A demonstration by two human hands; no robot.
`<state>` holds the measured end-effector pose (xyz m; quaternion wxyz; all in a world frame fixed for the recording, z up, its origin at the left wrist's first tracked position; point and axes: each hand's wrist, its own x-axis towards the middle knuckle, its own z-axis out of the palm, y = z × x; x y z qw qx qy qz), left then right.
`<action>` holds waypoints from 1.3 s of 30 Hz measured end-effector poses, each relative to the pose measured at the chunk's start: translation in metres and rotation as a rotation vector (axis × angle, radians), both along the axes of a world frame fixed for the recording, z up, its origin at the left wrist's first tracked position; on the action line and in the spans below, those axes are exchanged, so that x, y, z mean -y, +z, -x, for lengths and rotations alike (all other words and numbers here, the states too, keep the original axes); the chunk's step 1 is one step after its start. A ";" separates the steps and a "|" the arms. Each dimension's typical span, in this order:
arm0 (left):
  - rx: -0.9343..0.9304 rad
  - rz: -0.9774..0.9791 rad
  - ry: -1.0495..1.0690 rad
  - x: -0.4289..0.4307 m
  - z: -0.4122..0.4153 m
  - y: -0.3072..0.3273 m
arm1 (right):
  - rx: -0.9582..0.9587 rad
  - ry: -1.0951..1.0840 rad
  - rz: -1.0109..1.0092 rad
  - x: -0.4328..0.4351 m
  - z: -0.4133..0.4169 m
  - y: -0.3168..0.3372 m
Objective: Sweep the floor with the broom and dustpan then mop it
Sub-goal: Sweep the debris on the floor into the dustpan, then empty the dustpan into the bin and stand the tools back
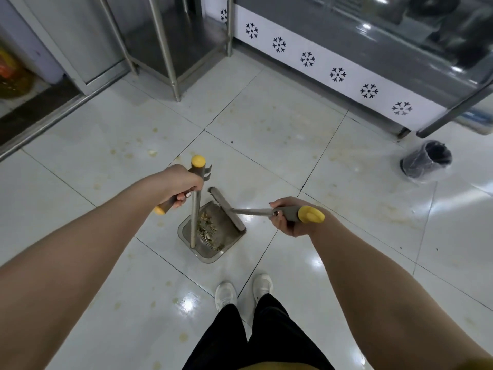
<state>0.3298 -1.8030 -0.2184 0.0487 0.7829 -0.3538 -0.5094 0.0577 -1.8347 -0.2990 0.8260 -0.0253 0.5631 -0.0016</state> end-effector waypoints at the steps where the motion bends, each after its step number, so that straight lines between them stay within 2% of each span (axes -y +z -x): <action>1: -0.023 0.009 0.005 -0.002 0.003 0.001 | -0.020 -0.009 0.026 0.004 0.000 0.008; 10: -0.165 0.106 0.049 0.000 0.018 0.039 | 0.023 -0.248 0.188 0.018 0.024 0.077; 15: -0.321 0.151 0.081 0.014 0.037 0.069 | 0.026 -0.420 0.245 0.015 0.049 0.106; 21: -0.401 0.183 -0.079 0.028 0.092 0.103 | -0.005 -0.591 0.286 -0.005 0.106 0.125; 24: -0.433 0.199 -0.132 0.034 0.128 0.119 | -0.033 -0.677 0.311 -0.016 0.141 0.132; 31: -0.568 0.224 -0.098 0.040 0.223 0.142 | -0.113 -0.894 0.329 -0.052 0.234 0.136; 35: -0.663 0.229 -0.086 0.040 0.293 0.151 | -0.090 -1.002 0.334 -0.080 0.304 0.140; 39: -0.679 0.227 -0.119 0.029 0.378 0.154 | -0.094 -1.064 0.315 -0.102 0.378 0.140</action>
